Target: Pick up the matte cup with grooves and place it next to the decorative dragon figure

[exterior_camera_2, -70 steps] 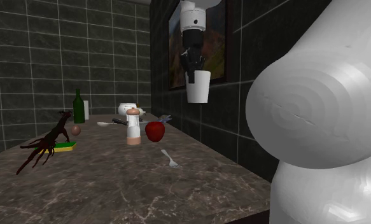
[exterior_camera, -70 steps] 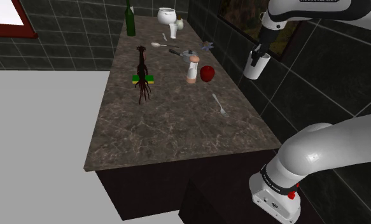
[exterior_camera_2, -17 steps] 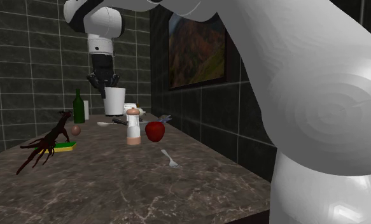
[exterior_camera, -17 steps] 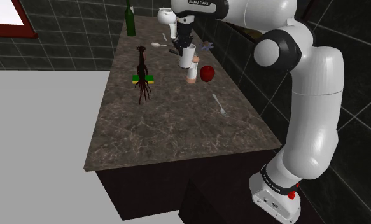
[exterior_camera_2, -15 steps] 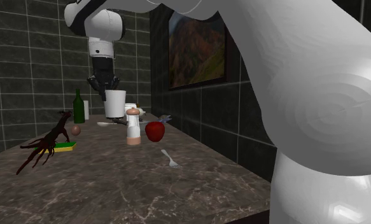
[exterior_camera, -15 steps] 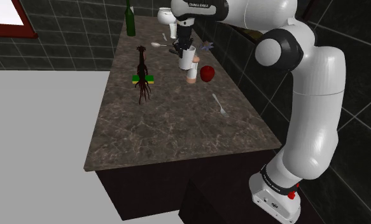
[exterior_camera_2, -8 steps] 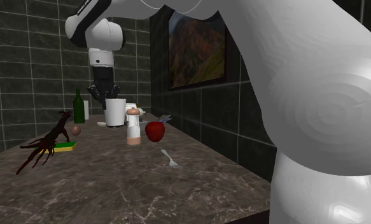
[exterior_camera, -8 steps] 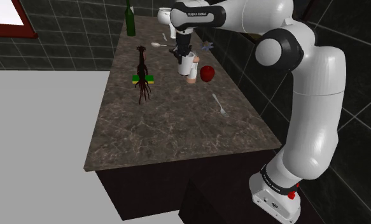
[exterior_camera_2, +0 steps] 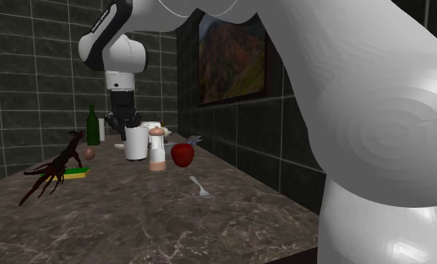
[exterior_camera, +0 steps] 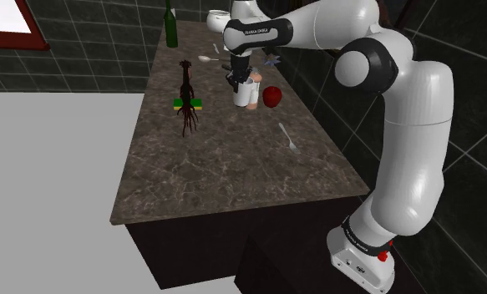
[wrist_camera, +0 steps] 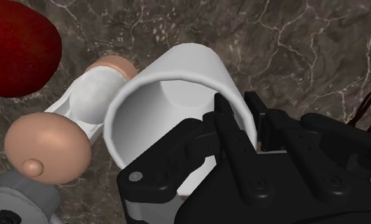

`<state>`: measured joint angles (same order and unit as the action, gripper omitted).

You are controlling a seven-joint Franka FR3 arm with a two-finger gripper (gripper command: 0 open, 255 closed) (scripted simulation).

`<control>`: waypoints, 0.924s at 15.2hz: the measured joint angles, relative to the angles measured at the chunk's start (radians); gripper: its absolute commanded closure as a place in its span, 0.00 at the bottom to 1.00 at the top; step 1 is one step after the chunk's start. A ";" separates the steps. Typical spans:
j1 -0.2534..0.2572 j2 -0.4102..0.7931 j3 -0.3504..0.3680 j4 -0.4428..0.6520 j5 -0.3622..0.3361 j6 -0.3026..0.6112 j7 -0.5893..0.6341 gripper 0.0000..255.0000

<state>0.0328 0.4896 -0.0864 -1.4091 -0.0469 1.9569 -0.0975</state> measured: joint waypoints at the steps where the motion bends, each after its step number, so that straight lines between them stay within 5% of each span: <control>1: 0.001 -0.001 0.000 -0.016 -0.001 0.015 0.002 1.00; 14: 0.000 0.037 0.001 -0.082 0.000 0.119 0.008 1.00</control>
<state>0.0330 0.5268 -0.0854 -1.4915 -0.0474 2.0763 -0.0895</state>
